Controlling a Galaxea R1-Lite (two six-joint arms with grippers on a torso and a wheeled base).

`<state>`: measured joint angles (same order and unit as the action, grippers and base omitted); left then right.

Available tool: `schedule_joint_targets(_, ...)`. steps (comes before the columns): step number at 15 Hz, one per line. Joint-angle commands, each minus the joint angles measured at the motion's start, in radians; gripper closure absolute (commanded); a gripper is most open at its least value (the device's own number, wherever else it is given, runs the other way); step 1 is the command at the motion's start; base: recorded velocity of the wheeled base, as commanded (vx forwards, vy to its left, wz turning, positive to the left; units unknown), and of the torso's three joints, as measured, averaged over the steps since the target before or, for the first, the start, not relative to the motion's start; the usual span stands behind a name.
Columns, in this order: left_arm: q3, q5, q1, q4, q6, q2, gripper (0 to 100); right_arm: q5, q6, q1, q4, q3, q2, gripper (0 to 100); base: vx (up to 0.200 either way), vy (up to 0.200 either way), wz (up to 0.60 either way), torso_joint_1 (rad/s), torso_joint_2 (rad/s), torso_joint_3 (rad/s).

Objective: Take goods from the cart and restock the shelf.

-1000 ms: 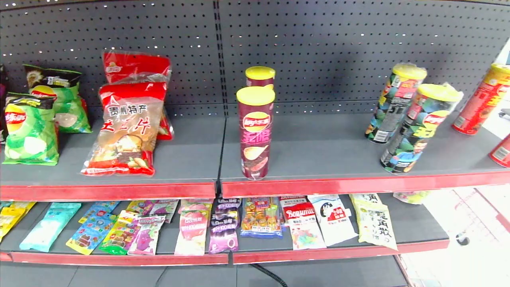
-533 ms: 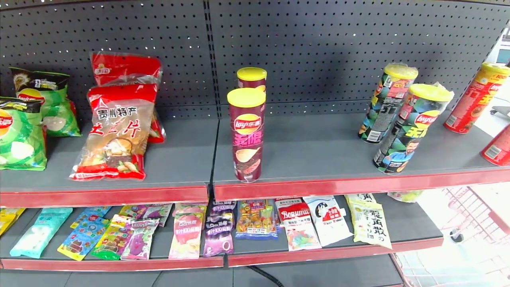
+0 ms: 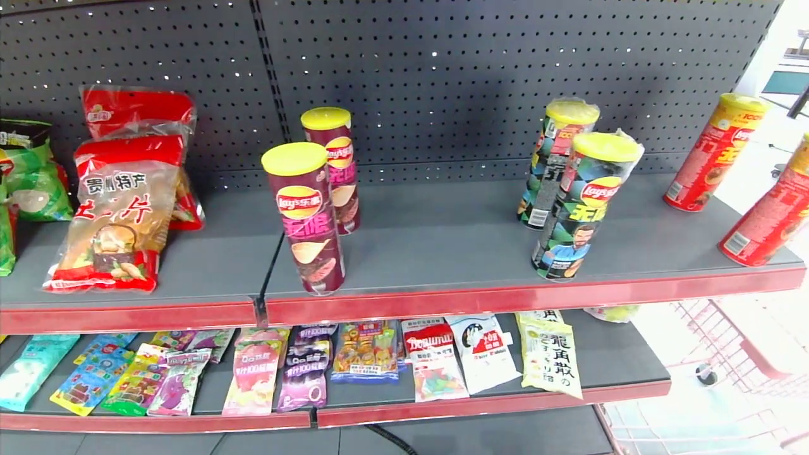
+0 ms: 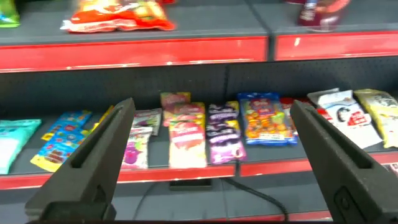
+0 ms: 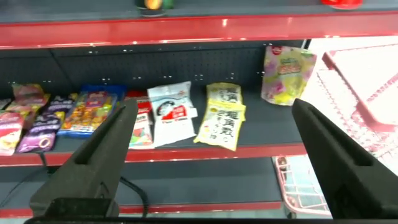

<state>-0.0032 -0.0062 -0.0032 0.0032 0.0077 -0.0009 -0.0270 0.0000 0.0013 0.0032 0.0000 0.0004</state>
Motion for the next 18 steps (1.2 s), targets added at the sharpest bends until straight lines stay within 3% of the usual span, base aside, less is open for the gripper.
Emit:
schedule_joint_targets(1, 0.000, 0.000, 0.000, 0.000, 0.000, 0.001, 0, -0.002, 0.000, 0.000, 0.000, 0.000, 0.000, 0, 0.000, -0.200, 0.00, 0.002, 0.00, 0.007)
schedule_joint_targets(18, 0.000, 0.002, 0.000, 0.000, 0.000, 0.001, 0, -0.001, 0.002, 0.000, 0.000, 0.000, 0.000, 0, 0.000, -0.200, 0.00, 0.003, 0.00, 0.003)
